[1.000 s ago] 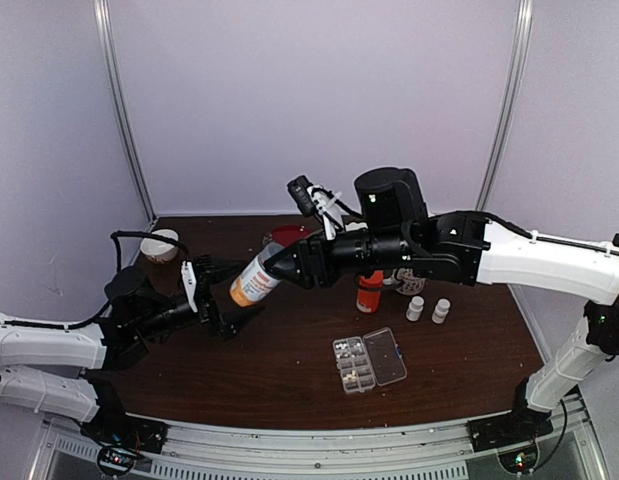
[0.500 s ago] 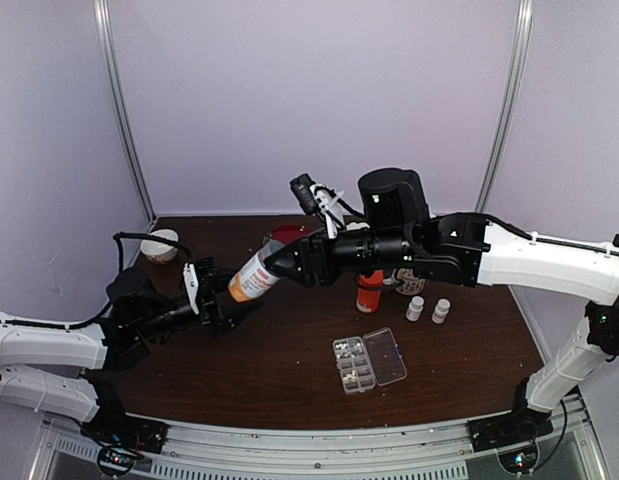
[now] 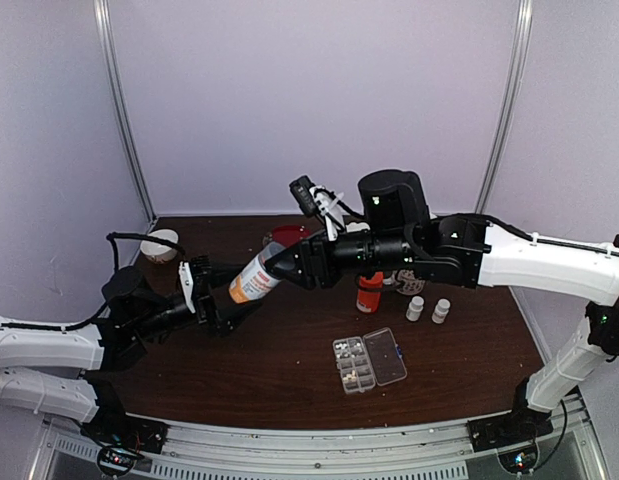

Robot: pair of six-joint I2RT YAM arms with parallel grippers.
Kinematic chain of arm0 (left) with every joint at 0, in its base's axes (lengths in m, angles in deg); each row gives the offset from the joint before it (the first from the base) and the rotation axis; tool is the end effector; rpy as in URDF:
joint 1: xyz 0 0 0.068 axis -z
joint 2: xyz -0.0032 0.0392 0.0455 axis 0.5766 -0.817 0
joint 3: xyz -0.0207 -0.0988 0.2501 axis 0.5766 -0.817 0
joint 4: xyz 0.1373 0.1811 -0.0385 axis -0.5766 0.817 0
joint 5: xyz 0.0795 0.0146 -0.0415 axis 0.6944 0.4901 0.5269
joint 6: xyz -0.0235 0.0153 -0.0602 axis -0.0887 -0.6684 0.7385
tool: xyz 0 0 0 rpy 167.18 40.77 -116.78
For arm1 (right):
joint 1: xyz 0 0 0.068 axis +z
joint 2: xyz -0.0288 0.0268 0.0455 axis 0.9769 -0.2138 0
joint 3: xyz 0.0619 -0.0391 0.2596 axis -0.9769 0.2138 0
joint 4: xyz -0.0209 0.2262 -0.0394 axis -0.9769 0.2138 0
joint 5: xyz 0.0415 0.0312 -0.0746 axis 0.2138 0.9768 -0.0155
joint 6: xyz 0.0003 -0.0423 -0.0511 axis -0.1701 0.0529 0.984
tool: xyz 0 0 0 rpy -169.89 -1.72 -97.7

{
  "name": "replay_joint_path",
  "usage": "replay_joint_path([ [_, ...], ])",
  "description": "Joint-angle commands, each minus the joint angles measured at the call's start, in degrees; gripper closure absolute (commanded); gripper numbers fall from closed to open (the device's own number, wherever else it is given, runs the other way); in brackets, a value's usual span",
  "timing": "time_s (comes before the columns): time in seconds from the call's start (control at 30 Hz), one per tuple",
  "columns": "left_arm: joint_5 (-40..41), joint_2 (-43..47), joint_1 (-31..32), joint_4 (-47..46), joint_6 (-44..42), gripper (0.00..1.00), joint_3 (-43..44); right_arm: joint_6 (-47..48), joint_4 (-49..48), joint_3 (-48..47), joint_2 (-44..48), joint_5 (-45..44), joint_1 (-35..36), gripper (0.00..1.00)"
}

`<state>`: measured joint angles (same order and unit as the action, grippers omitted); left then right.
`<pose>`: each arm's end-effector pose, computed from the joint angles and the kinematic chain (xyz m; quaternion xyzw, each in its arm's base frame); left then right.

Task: Sort the pills into containers
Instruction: Pass from the right arm to the left

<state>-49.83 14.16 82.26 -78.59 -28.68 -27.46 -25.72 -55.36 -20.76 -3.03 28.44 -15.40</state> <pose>0.1308 -0.1672 0.2658 0.4016 0.5298 -0.3757 0.6456 0.1461 0.3130 0.3646 -0.3683 0.7138 0.4821 0.3499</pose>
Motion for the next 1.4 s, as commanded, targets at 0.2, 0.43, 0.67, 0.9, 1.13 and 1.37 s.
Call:
replay_joint_path([
  [0.2,0.4,0.8,0.1,-2.1,0.3,0.51,0.4,0.3,-1.8,0.0,1.5,0.6,-0.2,0.72],
  [0.43,-0.1,0.6,0.0,-2.1,0.5,0.67,0.3,2.6,-0.2,-0.4,1.6,1.9,-0.2,0.51],
  [0.67,-2.5,0.9,0.0,-0.4,-2.8,0.68,-0.6,5.7,10.9,-3.5,3.9,0.8,-0.9,0.06],
  [0.9,-6.0,0.9,0.1,1.5,-7.3,0.69,-0.3,3.1,26.8,-11.5,1.3,5.8,-2.2,0.07],
  [1.13,-8.0,0.5,0.2,3.4,-9.2,0.70,1.4,1.5,32.7,-17.1,-1.9,8.0,-2.2,0.14],
  [1.37,-8.5,0.7,0.5,4.1,-9.7,0.71,1.7,0.8,34.3,-18.1,-3.6,5.7,-2.2,0.12],
])
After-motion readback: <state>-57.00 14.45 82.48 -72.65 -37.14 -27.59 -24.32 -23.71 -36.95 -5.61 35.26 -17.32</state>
